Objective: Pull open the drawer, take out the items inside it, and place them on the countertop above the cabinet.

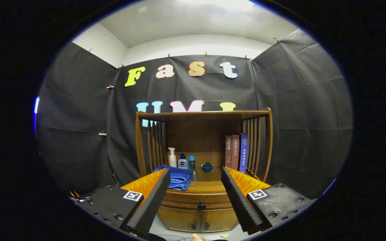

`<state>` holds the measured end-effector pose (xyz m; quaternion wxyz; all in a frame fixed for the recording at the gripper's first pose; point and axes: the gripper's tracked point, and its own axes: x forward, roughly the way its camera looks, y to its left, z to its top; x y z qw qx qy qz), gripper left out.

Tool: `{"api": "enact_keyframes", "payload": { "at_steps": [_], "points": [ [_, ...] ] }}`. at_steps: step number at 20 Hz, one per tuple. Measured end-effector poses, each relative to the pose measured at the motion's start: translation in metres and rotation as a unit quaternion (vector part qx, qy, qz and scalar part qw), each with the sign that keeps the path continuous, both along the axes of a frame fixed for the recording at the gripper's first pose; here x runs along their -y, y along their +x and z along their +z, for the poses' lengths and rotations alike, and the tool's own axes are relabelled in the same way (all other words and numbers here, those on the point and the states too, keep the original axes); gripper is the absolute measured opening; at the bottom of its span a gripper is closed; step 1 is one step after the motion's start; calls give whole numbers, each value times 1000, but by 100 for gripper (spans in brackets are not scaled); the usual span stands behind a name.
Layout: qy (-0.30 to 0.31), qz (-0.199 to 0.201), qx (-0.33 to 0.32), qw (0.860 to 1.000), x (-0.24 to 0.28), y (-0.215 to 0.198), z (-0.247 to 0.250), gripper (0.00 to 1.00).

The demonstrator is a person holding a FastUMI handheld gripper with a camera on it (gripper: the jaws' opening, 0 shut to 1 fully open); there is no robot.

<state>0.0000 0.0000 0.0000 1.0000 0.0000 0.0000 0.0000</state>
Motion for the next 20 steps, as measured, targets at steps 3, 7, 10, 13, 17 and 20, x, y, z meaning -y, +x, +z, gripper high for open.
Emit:
{"api": "enact_keyframes", "payload": {
  "at_steps": [3,7,10,13,17,20],
  "points": [
    [3,-3,-4,1000,-1,2,-3,99],
    [2,-7,-11,1000,-2,5,-6,98],
    [-1,-7,-13,1000,-4,6,-5,98],
    [-2,-6,-10,1000,-6,9,-5,98],
    [-4,-8,-16,1000,-5,14,-10,98],
    [-2,-8,-18,1000,-5,16,-11,99]
  ]
}}
